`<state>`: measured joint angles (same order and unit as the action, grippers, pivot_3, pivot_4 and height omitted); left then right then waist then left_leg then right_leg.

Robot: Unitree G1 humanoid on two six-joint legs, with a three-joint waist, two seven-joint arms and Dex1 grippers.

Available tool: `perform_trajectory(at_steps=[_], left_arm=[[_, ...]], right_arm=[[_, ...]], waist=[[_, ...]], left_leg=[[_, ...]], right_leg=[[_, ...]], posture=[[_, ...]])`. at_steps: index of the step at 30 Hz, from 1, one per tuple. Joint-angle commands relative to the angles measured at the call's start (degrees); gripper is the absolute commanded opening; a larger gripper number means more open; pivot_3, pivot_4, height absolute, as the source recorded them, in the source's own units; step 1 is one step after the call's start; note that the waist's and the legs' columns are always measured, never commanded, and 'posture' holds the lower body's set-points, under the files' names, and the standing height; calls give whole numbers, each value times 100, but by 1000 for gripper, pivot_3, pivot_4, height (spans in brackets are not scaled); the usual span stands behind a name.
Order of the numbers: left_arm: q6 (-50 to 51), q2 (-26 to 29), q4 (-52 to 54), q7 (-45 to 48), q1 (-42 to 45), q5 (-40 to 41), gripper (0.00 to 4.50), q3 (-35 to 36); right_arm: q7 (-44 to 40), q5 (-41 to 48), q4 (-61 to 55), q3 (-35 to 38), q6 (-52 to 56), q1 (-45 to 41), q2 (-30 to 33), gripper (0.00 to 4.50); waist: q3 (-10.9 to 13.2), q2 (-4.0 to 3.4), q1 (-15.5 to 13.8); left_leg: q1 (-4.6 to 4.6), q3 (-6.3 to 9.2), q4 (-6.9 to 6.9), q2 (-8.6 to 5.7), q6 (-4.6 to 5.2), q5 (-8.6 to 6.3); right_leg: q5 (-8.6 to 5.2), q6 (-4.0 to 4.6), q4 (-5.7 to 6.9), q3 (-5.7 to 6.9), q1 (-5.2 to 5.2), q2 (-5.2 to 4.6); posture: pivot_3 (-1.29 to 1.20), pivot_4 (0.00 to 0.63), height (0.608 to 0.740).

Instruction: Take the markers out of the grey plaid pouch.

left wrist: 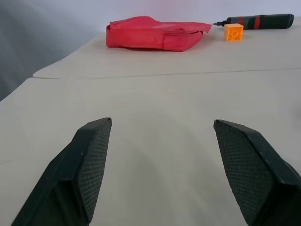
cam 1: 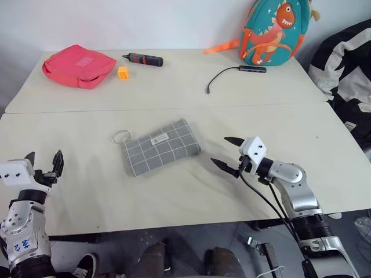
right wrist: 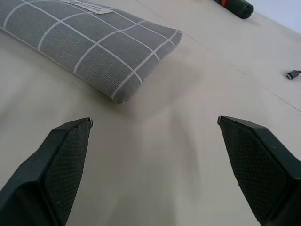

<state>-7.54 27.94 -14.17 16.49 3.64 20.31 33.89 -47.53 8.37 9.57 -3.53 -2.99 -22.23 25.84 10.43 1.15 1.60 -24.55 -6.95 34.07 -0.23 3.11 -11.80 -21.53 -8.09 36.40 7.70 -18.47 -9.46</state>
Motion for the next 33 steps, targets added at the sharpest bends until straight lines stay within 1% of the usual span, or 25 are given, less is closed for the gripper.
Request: perform_trajectory(at_steps=[1, 7, 12, 15, 17, 18, 19, 20, 22, 23, 24, 26, 28, 29, 31, 33], left_arm=[[-32, 103, 113, -25, -30, 43, 3699, 125], [-73, 77, 244, 115, -51, 49, 3699, 23], [69, 101, 437, 728, -191, 292, 3699, -169], [445, 116, 858, 1237, -397, 522, 3699, -467], [1190, 107, 1241, 1455, -501, 931, 3724, -675], [1335, 100, 1354, 1521, -516, 1031, 3724, -717], [1810, 100, 1513, 1553, -511, 1390, 3724, -716], [2143, 100, 1620, 1556, -502, 1638, 3724, -694], [2489, 88, 1814, 1559, -461, 1883, 3724, -695], [2580, 105, 1883, 1564, -438, 1892, 3724, -736], [2812, 120, 1953, 1536, -413, 2023, 3724, -733], [3302, 190, 2066, 1489, -371, 2281, 3724, -704], [4072, 269, 2166, 1376, -331, 2835, 3724, -598], [4369, 295, 2196, 1307, -317, 3060, 3724, -547], [4739, 425, 2075, 1143, -296, 3075, 3724, -540], [5382, 544, 1982, 1037, -287, 3412, 3724, -488]], right_arm=[[-24, 77, -203, 18, 15, 4, 12, 4500], [-16, 89, -238, -3, 60, -32, 6, 4500], [94, 83, -323, 6, 130, -143, -55, 4500], [277, 139, -430, 3, 327, -413, -245, 4500], [517, 152, -494, -32, 511, -626, -521, 4087], [628, 32, -503, -108, 501, -691, -614, 3868], [763, -155, -467, -254, 415, -784, -771, 3560], [853, -298, -438, -362, 343, -844, -872, 3207], [1111, -616, -192, -634, 243, -1020, -1143, 2452], [1321, -940, 57, -851, 66, -1133, -1270, 2168], [1519, -1168, 275, -978, -46, -1225, -1388, 1781], [1893, -1591, 688, -1162, -283, -1386, -1484, 1109], [2296, -2033, 1105, -1313, -526, -1557, -1463, 288], [2429, -2148, 1247, -1344, -610, -1613, -1460, 18], [2514, -2239, 1472, -1354, -688, -1695, -1434, 18], [2480, -2361, 1613, -1408, -787, -1710, -1322, 18]], waist=[[0, 0, 0], [0, 0, -9], [0, 0, 0], [1, -1, 12], [2, -3, 20], [2, -3, 20], [2, -3, 17], [2, -3, 18], [2, -3, 20], [2, -3, 22], [2, -3, 23], [2, -3, 25], [2, -4, 14], [2, -4, 13], [3, -4, 15], [2, -4, 21]], left_leg=[[0, 0, 0, 0, 0, 0], [0, 0, 1, -1, -10, -6], [0, 0, 0, 0, -13, -8], [0, -1, 0, 0, -14, -8], [0, -2, 0, 1, -16, -8], [0, -2, 0, 3, -17, -8], [0, 1, 0, 5, -20, -8], [0, 3, 0, 5, -22, -7], [1, 10, -1, 7, -22, -6], [1, 10, -1, 7, -19, -4], [1, 10, 0, 7, -15, 0], [1, 8, 0, 6, -14, 3], [1, 9, 0, 4, -12, 5], [1, 10, 1, 3, -12, 5], [1, 12, 2, 2, -14, 4], [1, 17, 3, 4, -17, 7]], right_leg=[[0, 0, 0, 0, 0, 0], [0, 0, -2, 0, 1, -1], [0, 0, -2, 0, 0, 1], [0, 0, -2, -2, -1, 1], [0, 1, -1, -5, -3, 1], [-1, 2, 0, -7, -4, 2], [-2, 4, 1, -10, -6, 2], [-3, 5, 5, -13, -7, 2], [-3, 5, 10, -17, -7, 3], [-3, 5, 13, -17, -7, 5], [-3, 5, 14, -17, -8, 9], [-4, 8, 14, -16, -7, 29], [-4, 8, 13, -22, -5, 36], [-4, 8, 12, -29, -7, 37], [-5, 9, 11, -49, -8, 42], [-5, 9, 11, -87, -7, 68]], posture=[[0, 150, 740], [0, 150, 740], [0, 150, 740], [0, 150, 740], [0, 150, 740], [0, 150, 740], [0, 150, 740], [0, 150, 740], [0, 150, 740], [0, 150, 740], [0, 150, 740], [0, 150, 740], [0, 150, 740], [0, 150, 740], [0, 150, 740], [0, 150, 740]])
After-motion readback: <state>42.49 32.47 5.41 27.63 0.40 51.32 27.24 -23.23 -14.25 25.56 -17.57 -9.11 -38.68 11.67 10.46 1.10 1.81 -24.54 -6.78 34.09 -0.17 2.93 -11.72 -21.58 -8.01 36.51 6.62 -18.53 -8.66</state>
